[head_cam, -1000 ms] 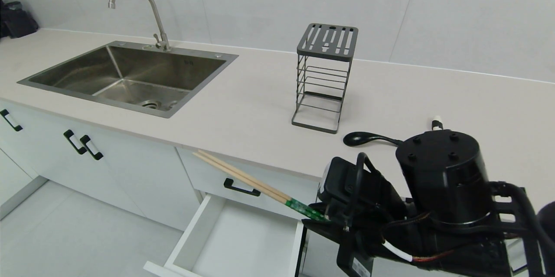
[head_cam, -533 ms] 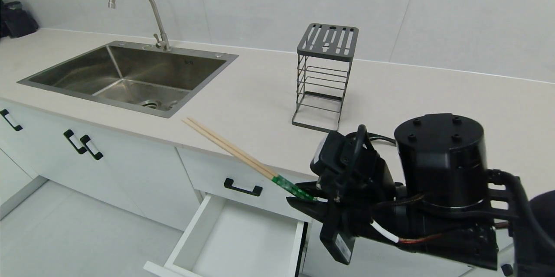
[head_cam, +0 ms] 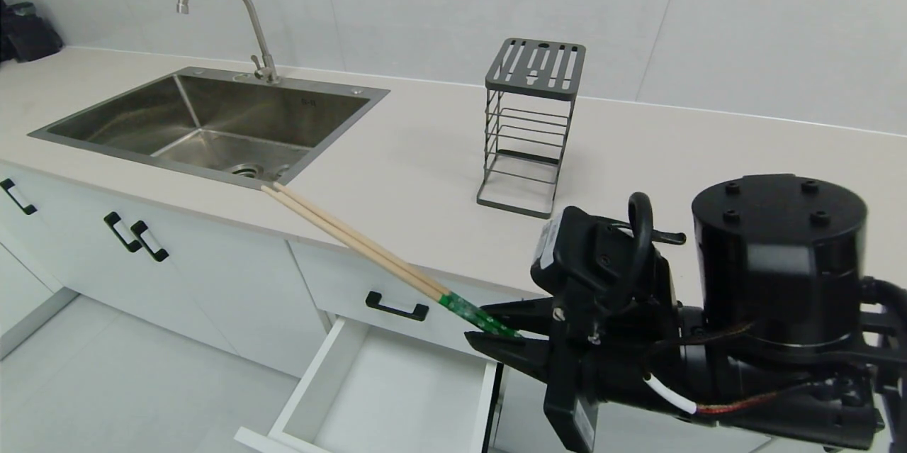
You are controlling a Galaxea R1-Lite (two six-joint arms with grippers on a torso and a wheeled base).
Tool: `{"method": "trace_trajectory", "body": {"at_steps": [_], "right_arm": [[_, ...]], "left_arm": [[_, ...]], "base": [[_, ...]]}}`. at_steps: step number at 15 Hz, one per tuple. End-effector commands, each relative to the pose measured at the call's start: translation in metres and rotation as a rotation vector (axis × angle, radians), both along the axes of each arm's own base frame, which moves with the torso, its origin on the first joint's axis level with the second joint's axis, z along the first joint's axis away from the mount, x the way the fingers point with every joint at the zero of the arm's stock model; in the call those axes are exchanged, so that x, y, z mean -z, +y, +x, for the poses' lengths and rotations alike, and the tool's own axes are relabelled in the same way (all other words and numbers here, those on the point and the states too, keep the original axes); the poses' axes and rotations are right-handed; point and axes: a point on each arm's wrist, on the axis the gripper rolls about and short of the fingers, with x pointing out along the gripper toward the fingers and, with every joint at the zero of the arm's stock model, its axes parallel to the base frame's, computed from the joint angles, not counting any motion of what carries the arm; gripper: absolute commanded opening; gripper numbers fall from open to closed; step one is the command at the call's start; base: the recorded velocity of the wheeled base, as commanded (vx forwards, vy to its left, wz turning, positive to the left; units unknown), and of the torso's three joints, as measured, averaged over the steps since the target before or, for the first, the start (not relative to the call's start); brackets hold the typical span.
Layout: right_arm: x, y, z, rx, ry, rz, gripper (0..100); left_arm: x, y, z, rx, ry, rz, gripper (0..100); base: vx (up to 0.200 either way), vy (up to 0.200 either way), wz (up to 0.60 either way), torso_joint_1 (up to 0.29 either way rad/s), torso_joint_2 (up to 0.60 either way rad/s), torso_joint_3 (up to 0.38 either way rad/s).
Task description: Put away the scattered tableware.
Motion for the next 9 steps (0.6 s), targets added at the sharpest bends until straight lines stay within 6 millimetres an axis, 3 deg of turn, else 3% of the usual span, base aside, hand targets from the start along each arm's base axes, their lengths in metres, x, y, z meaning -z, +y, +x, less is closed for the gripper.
{"method": "trace_trajectory", "body": {"at_steps": [1,4,9], "right_arm": [[-0.005,0.001,-0.004,-0.017,-0.016,0.019,0],[0.015,-0.001,-0.015,-0.045,-0.039,-0.071,0],[0.028,0.006,-0.008,-0.063,-0.084,-0.145,0]], "left_arm": [[0.000,0.000,0.000,0.000,0.001,0.000,100],[0.000,0.000,0.000,0.000,0.001,0.000,100],[0.000,0.000,0.000,0.000,0.001,0.001,100]], "base": [[0.000,0.000,0.00,0.000,0.00,0.000],[0.000,0.000,0.00,0.000,0.00,0.000],[0.000,0.000,0.00,0.000,0.00,0.000]]}}
